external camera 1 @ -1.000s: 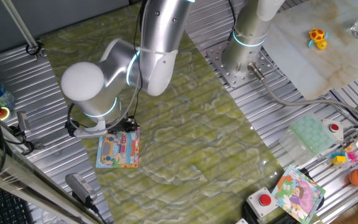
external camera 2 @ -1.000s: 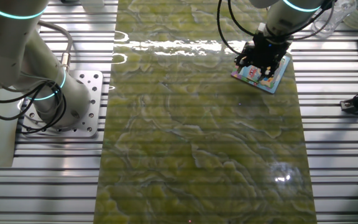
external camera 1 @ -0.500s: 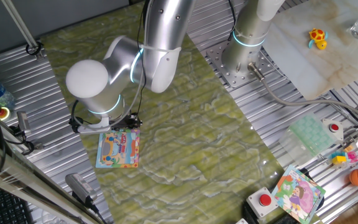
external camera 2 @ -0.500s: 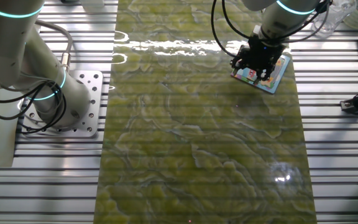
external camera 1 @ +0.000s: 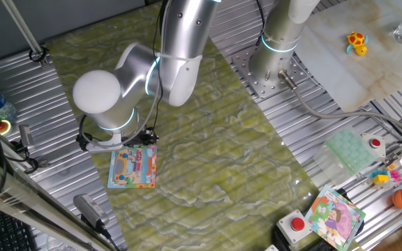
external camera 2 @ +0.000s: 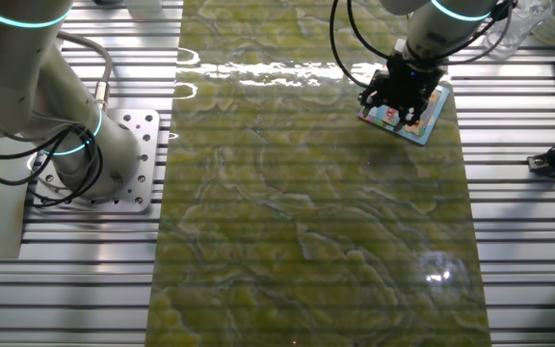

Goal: Assemble one piece of a puzzle

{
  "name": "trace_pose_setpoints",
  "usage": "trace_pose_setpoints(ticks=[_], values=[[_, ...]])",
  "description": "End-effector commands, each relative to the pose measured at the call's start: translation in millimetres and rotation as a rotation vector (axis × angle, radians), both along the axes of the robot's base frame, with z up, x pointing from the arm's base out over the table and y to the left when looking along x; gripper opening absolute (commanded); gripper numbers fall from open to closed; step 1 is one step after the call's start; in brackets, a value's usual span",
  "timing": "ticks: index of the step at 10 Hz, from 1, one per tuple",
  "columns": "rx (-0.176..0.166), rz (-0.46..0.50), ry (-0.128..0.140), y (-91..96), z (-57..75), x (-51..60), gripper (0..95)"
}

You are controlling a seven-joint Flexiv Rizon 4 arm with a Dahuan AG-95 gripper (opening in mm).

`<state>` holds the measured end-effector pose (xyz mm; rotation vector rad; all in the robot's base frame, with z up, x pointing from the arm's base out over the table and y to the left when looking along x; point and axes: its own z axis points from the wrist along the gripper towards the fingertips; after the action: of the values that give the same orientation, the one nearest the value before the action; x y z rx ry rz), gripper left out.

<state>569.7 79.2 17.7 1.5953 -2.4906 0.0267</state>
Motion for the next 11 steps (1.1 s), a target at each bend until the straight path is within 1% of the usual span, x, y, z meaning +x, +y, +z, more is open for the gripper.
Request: trace_pose_setpoints(ticks=[1,11], values=[[-0.001,-0.002,0.001,-0.7,-1.0,-0.4,57.0],[0.011,-0.014,-0.005,-1.9,-6.9,-0.4,57.0]])
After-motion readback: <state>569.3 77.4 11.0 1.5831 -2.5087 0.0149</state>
